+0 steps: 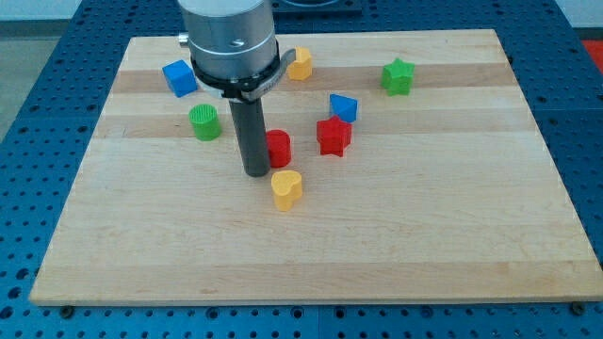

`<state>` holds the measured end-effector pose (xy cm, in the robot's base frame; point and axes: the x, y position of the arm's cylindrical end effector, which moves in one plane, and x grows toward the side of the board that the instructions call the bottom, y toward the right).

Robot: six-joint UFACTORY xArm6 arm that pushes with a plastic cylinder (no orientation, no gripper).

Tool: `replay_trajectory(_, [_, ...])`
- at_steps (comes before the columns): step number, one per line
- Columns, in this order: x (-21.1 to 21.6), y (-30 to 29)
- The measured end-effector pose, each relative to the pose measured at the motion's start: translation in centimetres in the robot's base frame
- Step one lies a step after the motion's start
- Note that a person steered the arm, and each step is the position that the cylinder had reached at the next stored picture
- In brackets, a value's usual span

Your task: Push red circle towards the blue cube

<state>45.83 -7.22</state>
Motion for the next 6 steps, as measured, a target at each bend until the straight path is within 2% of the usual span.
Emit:
replay_trajectory(2, [-2.2, 1.1])
replay_trajectory(3, [-0.6, -2.1])
replay_trajectory(4, [0.2, -9.3])
replay_trajectory(5, [-2.3, -15.8])
replay_trajectory(6, [-6.8, -20.3])
